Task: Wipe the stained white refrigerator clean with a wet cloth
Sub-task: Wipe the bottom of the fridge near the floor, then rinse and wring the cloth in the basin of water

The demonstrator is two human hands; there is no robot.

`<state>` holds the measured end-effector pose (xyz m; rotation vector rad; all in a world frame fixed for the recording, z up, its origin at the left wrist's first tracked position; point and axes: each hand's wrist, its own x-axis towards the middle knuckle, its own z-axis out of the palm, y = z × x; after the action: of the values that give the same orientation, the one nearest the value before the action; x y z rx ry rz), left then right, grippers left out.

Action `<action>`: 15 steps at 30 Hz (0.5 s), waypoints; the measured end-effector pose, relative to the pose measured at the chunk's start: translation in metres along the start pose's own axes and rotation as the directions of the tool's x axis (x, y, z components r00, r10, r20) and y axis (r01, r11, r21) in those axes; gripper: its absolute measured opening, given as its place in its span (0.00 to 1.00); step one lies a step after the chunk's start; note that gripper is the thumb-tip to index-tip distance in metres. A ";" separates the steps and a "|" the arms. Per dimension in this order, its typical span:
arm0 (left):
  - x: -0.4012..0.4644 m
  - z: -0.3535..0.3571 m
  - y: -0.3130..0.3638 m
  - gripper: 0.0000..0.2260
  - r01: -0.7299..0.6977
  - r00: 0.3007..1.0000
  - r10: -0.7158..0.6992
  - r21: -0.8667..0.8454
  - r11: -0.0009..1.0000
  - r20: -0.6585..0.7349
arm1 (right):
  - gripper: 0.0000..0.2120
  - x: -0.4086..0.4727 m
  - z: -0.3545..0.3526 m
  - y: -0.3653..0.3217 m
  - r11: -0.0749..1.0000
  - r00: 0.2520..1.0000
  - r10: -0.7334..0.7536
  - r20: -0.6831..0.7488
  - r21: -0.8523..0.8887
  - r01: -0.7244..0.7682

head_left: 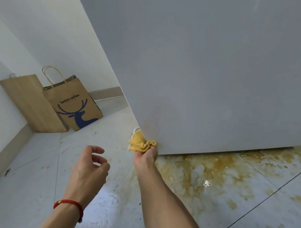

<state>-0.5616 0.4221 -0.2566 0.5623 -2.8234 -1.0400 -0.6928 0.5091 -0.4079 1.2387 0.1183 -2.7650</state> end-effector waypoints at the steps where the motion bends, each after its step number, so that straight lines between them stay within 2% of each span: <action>1: 0.001 -0.003 -0.001 0.12 0.008 1.000 -0.008 0.014 1.000 -0.011 | 0.13 -0.007 0.000 0.005 0.996 0.999 0.021 0.035 -0.090 -0.018; 4: 0.002 -0.011 -0.008 0.11 0.043 0.998 -0.041 0.045 0.998 -0.049 | 0.15 -0.042 -0.020 0.011 0.924 0.980 0.133 0.150 -0.377 -0.068; 7: 0.011 -0.014 -0.013 0.09 0.093 0.995 -0.090 0.067 0.993 -0.045 | 0.14 -0.068 -0.037 0.005 0.821 0.899 0.290 0.327 -0.568 -0.058; 10: 0.018 -0.013 -0.012 0.12 0.247 0.968 -0.245 -0.044 0.968 0.056 | 0.23 -0.096 -0.048 -0.016 0.776 0.815 0.399 0.421 -0.629 -0.055; 13: 0.015 -0.007 -0.003 0.18 0.480 0.861 -0.395 -0.259 0.838 0.320 | 0.27 -0.118 -0.050 -0.039 0.788 0.759 0.428 0.491 -0.614 -0.047; 14: 0.014 -0.006 -0.003 0.18 0.511 0.844 -0.403 -0.300 0.806 0.354 | 0.28 -0.124 -0.050 -0.043 0.788 0.746 0.435 0.505 -0.614 -0.044; 15: 0.013 -0.008 -0.005 0.17 0.491 0.858 -0.392 -0.304 0.816 0.333 | 0.28 -0.128 -0.050 -0.043 0.781 0.736 0.448 0.507 -0.623 -0.046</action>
<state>-0.5702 0.4094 -0.2544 1.1528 -2.6211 -1.8165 -0.5766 0.5658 -0.3443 0.1161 0.6118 -2.4304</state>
